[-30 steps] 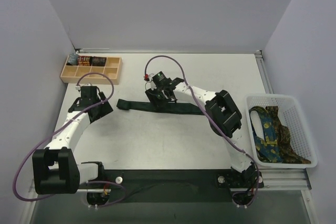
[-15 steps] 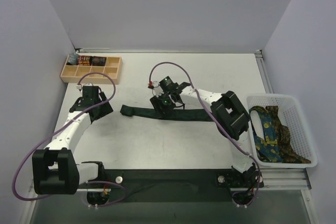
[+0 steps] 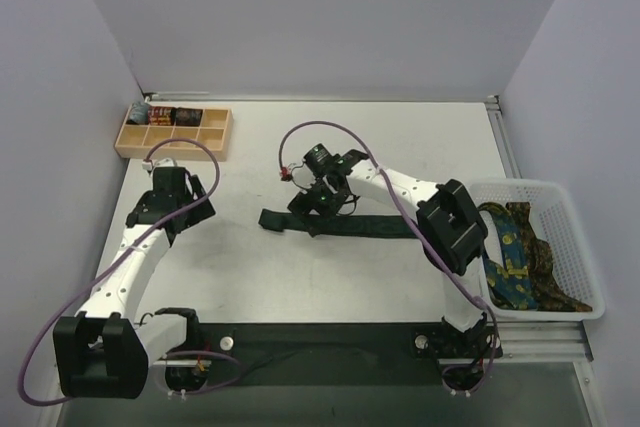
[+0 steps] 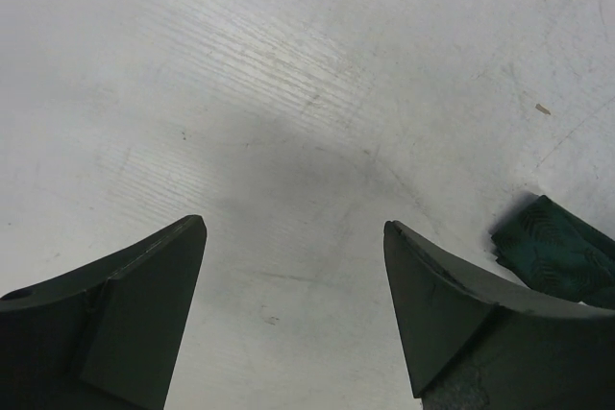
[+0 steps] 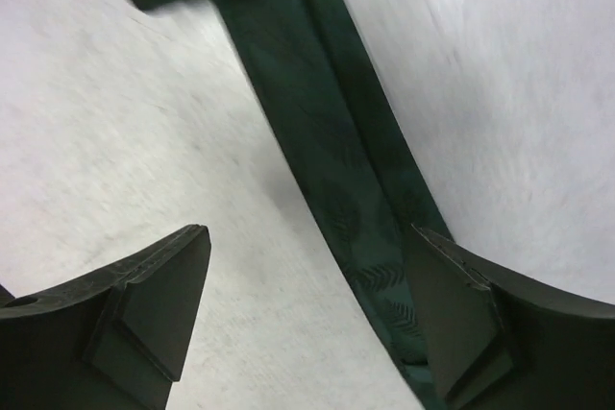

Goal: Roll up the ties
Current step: Roll the tie

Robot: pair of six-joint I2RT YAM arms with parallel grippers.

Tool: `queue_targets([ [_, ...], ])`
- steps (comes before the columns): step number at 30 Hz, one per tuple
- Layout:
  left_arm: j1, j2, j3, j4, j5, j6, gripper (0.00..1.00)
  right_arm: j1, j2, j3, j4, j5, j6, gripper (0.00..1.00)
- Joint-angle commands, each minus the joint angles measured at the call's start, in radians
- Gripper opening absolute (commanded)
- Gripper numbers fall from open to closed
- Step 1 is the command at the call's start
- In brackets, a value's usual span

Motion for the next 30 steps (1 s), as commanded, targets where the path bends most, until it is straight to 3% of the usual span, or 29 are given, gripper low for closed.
queue_targets([
  [1,-0.008,-0.029,-0.005,-0.039,-0.044,0.027,0.86,0.068,-0.053,0.127,-0.073,0.018,-0.112,0.84],
  [8,-0.02,-0.032,-0.019,-0.063,-0.088,0.018,0.97,0.149,0.102,0.387,-0.12,0.055,-0.221,0.88],
  [15,-0.037,-0.009,-0.017,-0.065,-0.144,-0.005,0.97,0.186,0.238,0.54,-0.129,0.038,-0.263,0.85],
  [22,-0.086,-0.02,-0.023,-0.063,-0.203,-0.011,0.97,0.189,0.346,0.638,-0.131,0.026,-0.29,0.82],
  [30,-0.091,-0.004,-0.022,-0.063,-0.205,-0.016,0.97,0.203,0.383,0.627,-0.129,-0.002,-0.292,0.8],
])
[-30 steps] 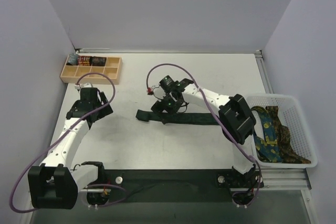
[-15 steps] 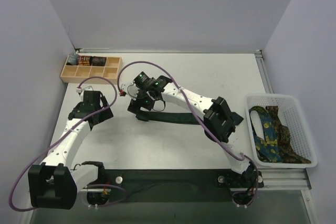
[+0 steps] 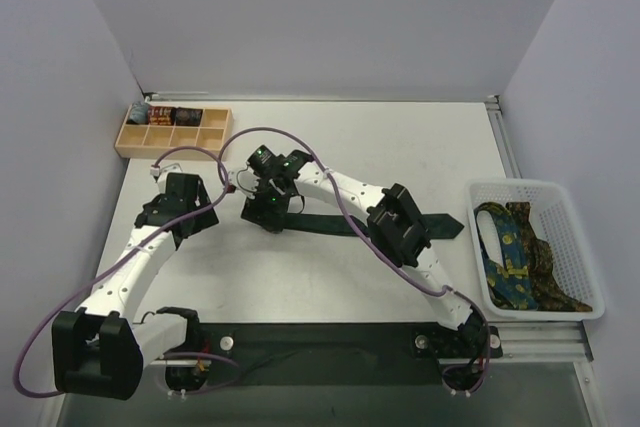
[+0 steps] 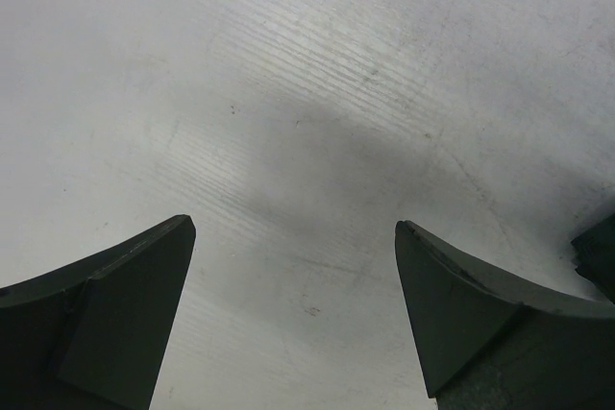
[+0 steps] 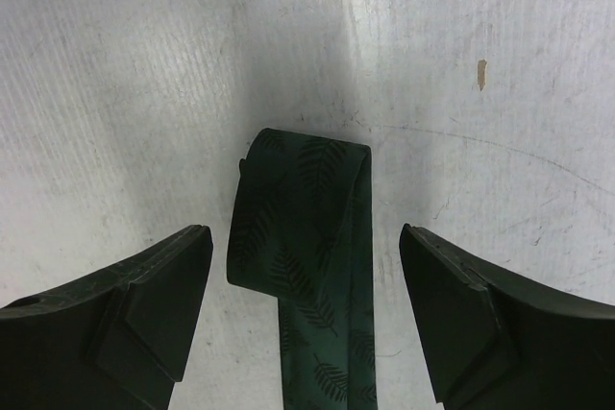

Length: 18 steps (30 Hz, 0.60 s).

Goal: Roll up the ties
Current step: Roll the tie

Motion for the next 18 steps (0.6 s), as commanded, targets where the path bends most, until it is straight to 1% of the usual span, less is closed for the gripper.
queue_targets([
  [1,-0.007,0.004,0.006,-0.003,-0.025,-0.008,0.97,0.013,0.01,0.022,-0.036,-0.022,-0.018,0.8],
  [11,-0.013,0.01,0.008,-0.003,-0.023,-0.01,0.97,0.024,0.05,0.013,-0.034,0.024,-0.036,0.78],
  [14,-0.015,0.011,0.008,-0.003,-0.023,-0.012,0.97,0.024,0.067,0.021,-0.034,0.051,-0.041,0.75],
  [18,-0.019,0.011,0.008,-0.003,-0.028,-0.01,0.96,0.024,0.084,0.025,-0.031,0.067,-0.051,0.69],
])
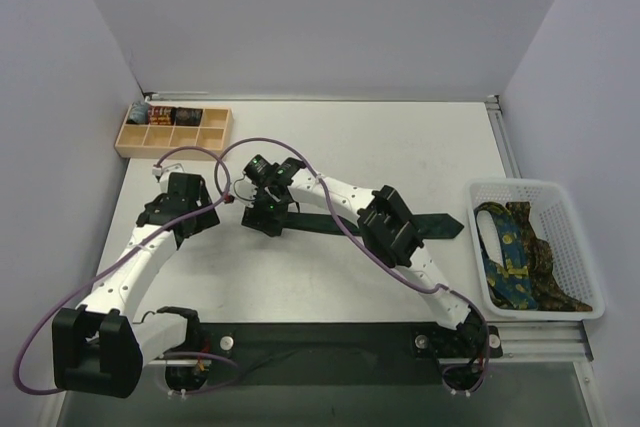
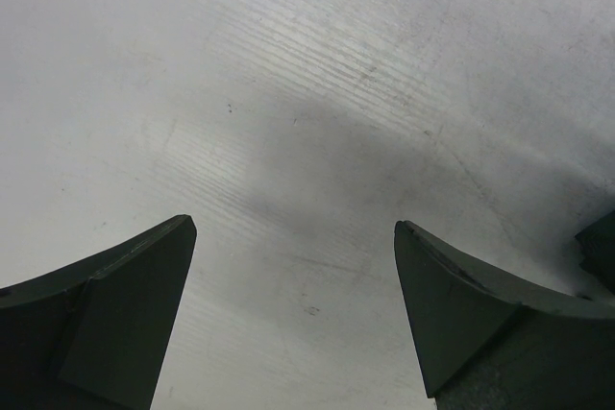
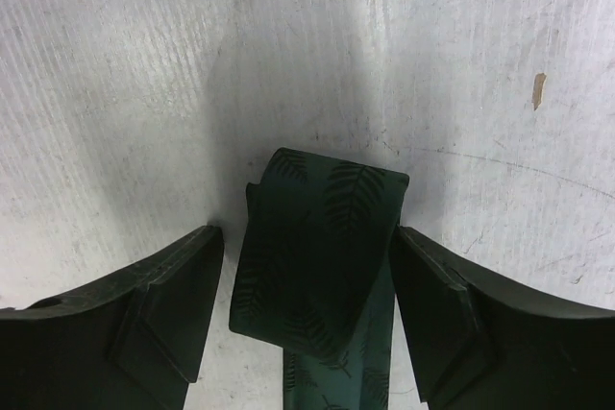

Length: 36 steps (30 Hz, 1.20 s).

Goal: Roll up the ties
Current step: Roll the tie

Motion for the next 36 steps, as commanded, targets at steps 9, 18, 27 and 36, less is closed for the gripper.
queue_targets([
  [9,-0.012,-0.002,0.005,-0.003,-0.022,-0.007,0.96,0.004,0.036,0.009,-0.034,0.027,-0.033,0.45],
  [18,-0.03,-0.015,0.005,-0.003,-0.019,-0.01,0.96,0.01,0.006,-0.019,-0.034,-0.005,-0.038,0.22],
  [27,-0.039,-0.036,-0.012,0.043,0.075,0.01,0.96,0.01,-0.098,-0.031,-0.032,-0.016,-0.01,0.65],
  [36,-0.039,-0.053,-0.02,0.179,0.335,-0.03,0.97,-0.076,-0.332,-0.157,-0.005,-0.056,0.209,0.71],
])
